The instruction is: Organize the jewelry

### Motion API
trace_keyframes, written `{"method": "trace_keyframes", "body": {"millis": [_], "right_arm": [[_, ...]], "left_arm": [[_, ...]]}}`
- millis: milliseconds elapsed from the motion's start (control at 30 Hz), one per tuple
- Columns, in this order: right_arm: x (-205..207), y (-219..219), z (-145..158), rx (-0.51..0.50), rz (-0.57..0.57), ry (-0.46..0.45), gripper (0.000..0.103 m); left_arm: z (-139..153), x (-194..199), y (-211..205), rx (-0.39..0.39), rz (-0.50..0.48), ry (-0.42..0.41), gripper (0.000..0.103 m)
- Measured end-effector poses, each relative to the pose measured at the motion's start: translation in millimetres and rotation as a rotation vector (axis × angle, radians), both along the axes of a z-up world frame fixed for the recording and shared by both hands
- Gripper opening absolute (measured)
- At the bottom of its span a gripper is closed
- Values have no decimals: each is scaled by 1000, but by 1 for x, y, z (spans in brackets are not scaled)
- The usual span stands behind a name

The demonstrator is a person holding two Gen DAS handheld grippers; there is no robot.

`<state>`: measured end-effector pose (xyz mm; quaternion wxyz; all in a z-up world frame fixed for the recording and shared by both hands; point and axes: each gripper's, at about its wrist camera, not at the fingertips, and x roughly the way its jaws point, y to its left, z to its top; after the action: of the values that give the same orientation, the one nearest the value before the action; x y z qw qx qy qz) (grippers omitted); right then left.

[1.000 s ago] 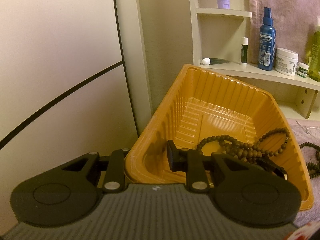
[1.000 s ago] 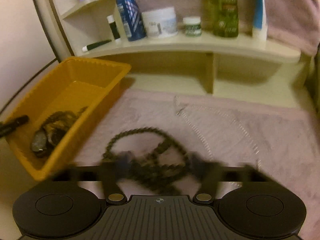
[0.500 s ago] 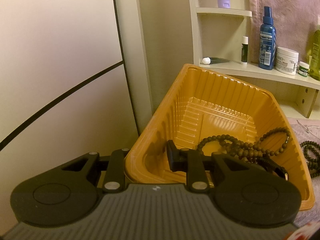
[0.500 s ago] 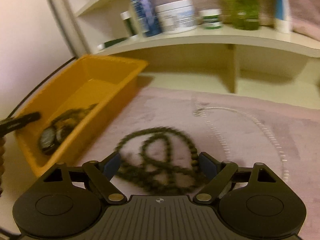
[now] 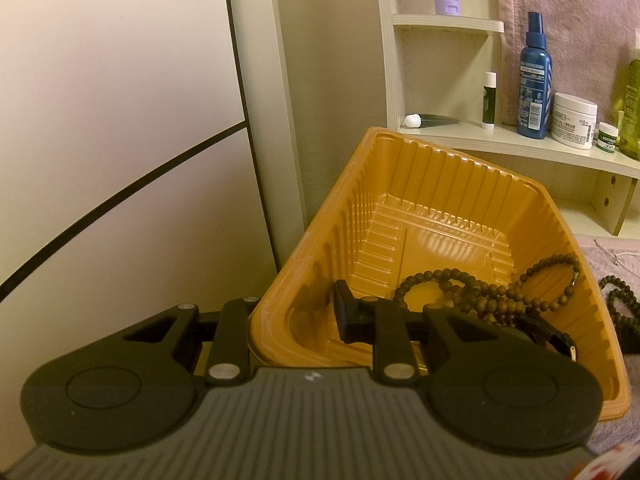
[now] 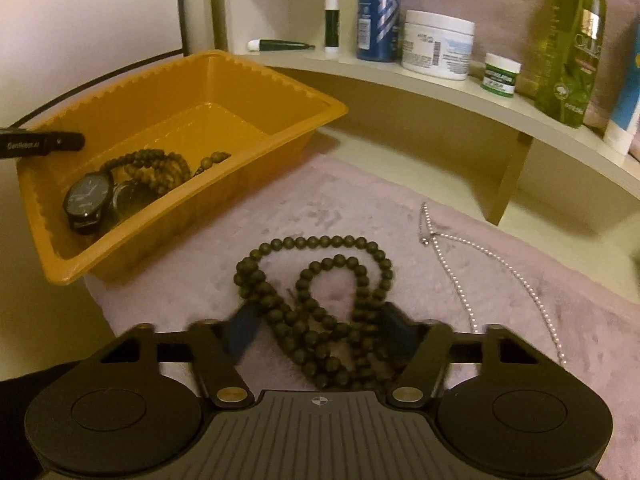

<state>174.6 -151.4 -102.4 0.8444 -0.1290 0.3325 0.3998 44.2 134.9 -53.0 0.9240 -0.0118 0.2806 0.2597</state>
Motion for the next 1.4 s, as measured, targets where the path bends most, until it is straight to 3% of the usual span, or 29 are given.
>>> {"method": "trace_keyframes", "body": {"millis": [100, 333, 600, 933, 1400], "right_arm": [[1, 0, 2, -5, -22, 2, 24], [2, -2, 10, 17, -83, 21, 11], [4, -12, 36, 81, -140, 14, 11], [-7, -33, 91, 199, -189, -21, 11], [-31, -18, 165, 338, -144, -99, 11]], "left_arm": [[0, 0, 0, 1, -1, -1, 22], [0, 0, 0, 1, -1, -1, 22], [-1, -1, 0, -3, -4, -7, 22], [1, -4, 0, -6, -12, -16, 22], [2, -6, 1, -18, -18, -29, 22]]}}
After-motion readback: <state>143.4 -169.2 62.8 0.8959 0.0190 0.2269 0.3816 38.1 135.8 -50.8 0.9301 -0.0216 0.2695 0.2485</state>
